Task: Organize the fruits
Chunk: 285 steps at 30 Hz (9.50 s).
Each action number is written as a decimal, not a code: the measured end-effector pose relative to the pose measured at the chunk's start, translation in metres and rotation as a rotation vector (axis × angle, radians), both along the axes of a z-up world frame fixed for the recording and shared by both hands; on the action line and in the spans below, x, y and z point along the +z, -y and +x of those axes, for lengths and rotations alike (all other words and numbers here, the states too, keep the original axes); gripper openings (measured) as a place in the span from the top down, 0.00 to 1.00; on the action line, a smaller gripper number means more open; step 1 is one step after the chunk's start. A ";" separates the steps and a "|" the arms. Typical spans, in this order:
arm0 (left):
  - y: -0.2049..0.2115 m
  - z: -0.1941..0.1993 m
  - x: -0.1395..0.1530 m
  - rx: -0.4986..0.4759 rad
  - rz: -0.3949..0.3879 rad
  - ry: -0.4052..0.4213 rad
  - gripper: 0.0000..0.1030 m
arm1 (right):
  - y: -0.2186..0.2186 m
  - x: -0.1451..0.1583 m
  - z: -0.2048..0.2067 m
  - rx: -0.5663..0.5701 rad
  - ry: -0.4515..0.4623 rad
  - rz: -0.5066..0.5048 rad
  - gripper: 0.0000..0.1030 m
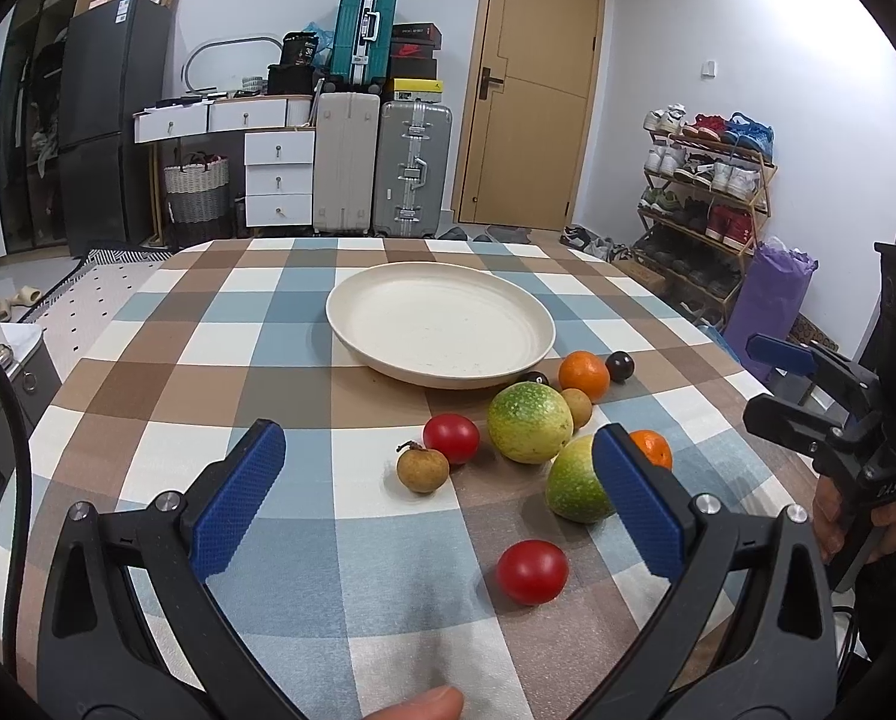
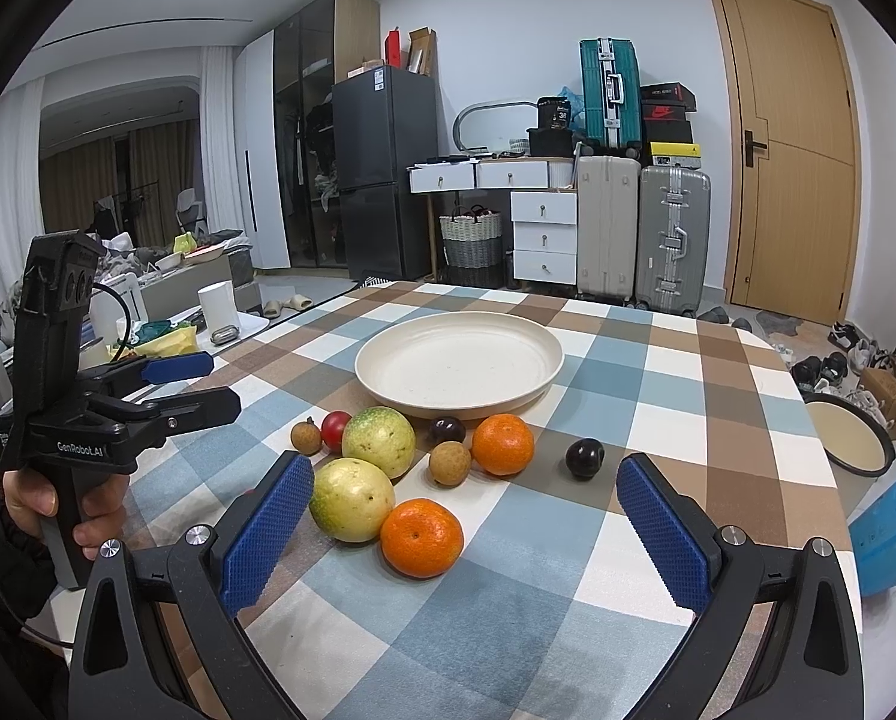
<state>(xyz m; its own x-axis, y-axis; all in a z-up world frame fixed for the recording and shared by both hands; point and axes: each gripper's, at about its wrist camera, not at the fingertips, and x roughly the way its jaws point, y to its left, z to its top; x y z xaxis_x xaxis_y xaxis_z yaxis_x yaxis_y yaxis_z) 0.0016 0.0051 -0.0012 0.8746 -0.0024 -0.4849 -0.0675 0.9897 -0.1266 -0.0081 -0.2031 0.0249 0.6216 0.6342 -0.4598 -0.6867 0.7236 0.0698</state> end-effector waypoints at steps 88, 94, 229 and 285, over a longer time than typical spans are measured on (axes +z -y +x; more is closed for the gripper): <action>0.045 0.026 -0.046 -0.344 0.015 -0.380 0.50 | -0.055 -0.049 0.024 0.122 -0.298 -0.304 0.59; 0.045 0.023 -0.045 -0.364 -0.006 -0.376 0.71 | -0.048 -0.043 0.022 0.097 -0.290 -0.290 0.59; -0.029 0.132 -0.009 0.019 0.000 -0.148 0.01 | -0.062 -0.001 0.115 -0.052 -0.177 -0.082 0.00; -0.017 0.087 -0.047 -0.048 0.017 -0.379 0.01 | -0.018 -0.050 0.146 -0.260 -0.325 -0.306 0.03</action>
<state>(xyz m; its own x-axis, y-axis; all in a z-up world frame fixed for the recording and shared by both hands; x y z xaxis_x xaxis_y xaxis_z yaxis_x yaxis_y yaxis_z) 0.0889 0.0224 -0.0479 0.6322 -0.0283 -0.7743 -0.0598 0.9946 -0.0851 0.1380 -0.1852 -0.0252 0.5353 0.2840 -0.7955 -0.4591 0.8883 0.0082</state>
